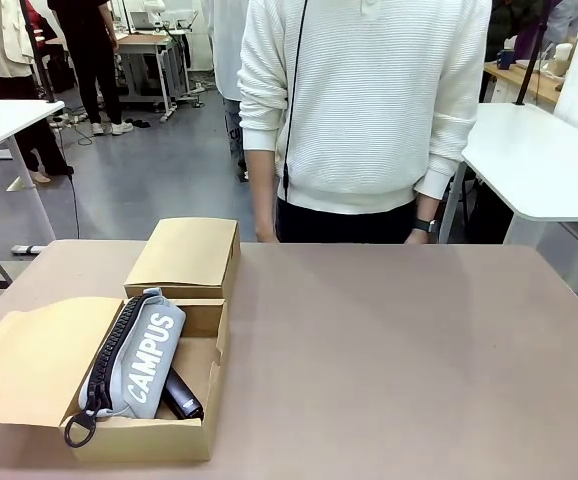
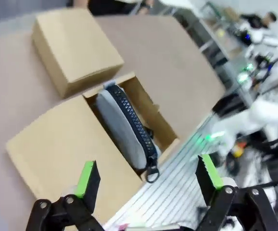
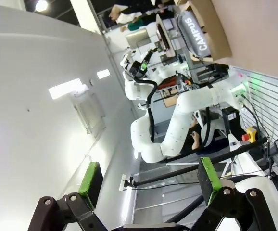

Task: Place items inside the box.
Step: Close the lid of the Mailer Box closest to the robot.

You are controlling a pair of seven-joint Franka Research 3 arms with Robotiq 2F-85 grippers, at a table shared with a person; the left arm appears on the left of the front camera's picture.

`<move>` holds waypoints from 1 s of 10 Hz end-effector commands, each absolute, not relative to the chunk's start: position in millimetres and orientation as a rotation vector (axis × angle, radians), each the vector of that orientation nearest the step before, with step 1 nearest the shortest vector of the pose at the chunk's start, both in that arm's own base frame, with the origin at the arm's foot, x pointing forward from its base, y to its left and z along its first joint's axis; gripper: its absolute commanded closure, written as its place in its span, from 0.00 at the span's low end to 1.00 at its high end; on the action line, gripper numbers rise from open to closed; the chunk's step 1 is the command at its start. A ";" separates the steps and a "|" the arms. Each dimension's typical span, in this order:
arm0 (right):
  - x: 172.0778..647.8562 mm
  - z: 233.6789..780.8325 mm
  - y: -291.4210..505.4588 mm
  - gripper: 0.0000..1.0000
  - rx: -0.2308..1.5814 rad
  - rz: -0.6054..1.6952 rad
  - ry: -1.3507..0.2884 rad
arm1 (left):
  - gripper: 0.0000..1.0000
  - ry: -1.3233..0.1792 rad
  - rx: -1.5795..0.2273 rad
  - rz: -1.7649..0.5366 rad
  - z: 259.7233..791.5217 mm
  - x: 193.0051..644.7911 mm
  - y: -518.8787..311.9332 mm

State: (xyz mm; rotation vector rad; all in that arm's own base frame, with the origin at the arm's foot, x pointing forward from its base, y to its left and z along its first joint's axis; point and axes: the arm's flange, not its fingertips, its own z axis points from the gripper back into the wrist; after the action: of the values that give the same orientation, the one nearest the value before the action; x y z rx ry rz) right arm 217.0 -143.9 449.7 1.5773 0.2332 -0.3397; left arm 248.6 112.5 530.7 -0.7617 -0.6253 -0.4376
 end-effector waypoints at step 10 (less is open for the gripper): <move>217.7 457.0 -143.4 0.00 1.597 -0.356 0.239 | 0.00 -0.953 -0.467 -1.185 470.0 353.4 127.1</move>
State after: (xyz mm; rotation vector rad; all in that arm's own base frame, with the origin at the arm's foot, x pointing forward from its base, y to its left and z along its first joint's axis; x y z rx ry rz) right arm 217.4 -143.4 449.6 1.5766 0.2354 -0.3402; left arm 329.1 99.7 493.9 -0.4165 -0.9065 -0.9802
